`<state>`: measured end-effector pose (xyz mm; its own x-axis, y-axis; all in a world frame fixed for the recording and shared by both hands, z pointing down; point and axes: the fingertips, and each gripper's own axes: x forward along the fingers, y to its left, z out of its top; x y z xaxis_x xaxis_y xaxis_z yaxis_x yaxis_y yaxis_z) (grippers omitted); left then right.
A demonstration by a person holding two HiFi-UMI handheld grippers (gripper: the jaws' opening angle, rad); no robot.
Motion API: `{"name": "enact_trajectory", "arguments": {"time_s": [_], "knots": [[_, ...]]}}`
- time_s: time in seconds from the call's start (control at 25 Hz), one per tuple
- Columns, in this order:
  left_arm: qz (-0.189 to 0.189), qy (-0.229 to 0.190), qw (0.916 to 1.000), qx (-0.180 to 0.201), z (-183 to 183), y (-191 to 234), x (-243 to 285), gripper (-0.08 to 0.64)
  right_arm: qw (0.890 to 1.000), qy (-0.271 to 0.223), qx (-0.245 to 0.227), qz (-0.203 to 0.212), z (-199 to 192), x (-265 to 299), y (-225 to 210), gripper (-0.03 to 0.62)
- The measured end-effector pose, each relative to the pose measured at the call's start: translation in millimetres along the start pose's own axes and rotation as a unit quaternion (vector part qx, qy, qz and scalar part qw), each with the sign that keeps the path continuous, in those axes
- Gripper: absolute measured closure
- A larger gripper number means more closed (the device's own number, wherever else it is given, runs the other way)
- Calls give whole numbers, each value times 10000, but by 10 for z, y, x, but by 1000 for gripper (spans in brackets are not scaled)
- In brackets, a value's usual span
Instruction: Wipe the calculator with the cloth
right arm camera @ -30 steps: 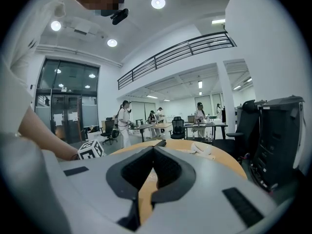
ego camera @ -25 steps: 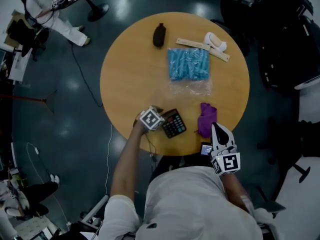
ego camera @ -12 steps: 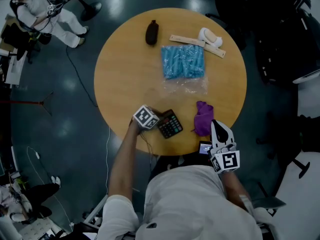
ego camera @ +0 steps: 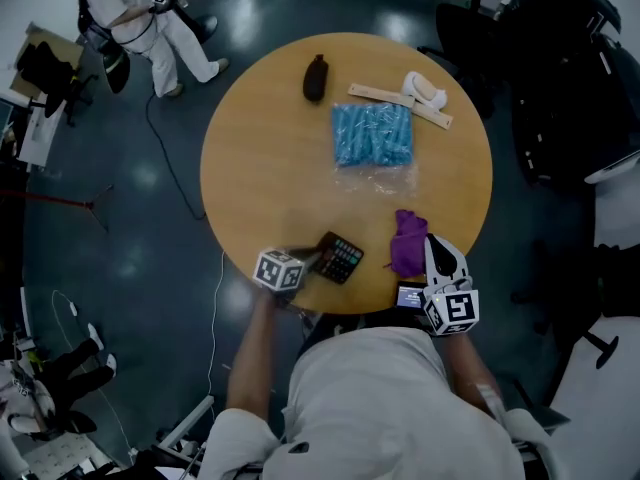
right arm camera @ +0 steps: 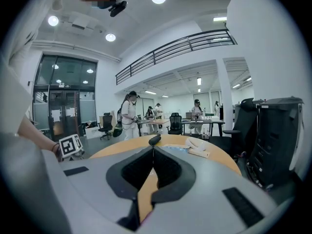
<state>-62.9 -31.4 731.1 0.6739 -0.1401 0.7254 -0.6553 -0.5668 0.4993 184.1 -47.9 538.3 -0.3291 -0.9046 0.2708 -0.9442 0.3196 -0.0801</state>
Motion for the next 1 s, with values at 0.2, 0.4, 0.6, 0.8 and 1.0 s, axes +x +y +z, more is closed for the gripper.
{"name": "enact_trajectory", "arguments": {"time_s": [0.2, 0.4, 0.6, 0.8, 1.0], "knots": [[20, -1802, 9752, -1287, 98, -164, -471, 514, 9953, 964, -81, 32, -467, 96, -175, 575], [264, -3222, 9313, -1681, 388, -342, -996, 514, 9577, 2806, 468, 428, -1282, 280, -312, 567], [282, -3851, 9028, -1893, 603, -609, -1316, 514, 9239, 3759, 281, 660, -1822, 428, -313, 397], [207, -4189, 8784, -2293, 714, -748, -1496, 514, 8929, 4453, -83, 664, -2253, 453, -309, 368], [306, -4255, 8761, -2248, 760, -814, -1612, 514, 8723, 4818, -478, 683, -2522, 481, -265, 367]]}}
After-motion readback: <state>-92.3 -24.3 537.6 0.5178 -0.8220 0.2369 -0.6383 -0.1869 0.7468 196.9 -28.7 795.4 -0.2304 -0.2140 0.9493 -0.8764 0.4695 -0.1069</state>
